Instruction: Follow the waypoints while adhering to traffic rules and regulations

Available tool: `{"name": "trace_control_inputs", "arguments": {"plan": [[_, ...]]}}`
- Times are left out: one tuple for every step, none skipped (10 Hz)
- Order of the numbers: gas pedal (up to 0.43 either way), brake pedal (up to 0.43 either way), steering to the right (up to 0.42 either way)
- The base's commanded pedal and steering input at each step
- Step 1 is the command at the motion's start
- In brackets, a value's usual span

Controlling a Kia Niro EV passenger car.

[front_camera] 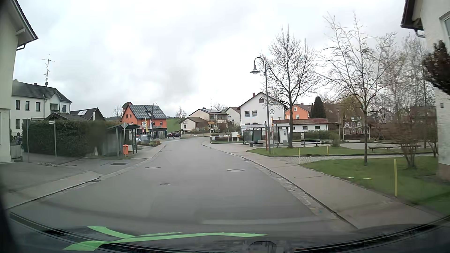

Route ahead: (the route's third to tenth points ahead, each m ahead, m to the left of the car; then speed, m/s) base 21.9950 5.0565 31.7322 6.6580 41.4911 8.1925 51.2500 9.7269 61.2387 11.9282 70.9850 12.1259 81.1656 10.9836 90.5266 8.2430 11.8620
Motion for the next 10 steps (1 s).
{"name": "trace_control_inputs", "arguments": {"plan": [[0.067, 0.000, -0.046], [0.087, 0.000, -0.046], [0.087, 0.000, -0.046], [0.087, 0.000, -0.046], [0.087, 0.000, -0.046], [0.087, 0.000, -0.046], [0.087, 0.000, -0.046], [0.087, 0.000, -0.046], [0.087, 0.000, -0.046], [0.087, 0.000, -0.046]]}}
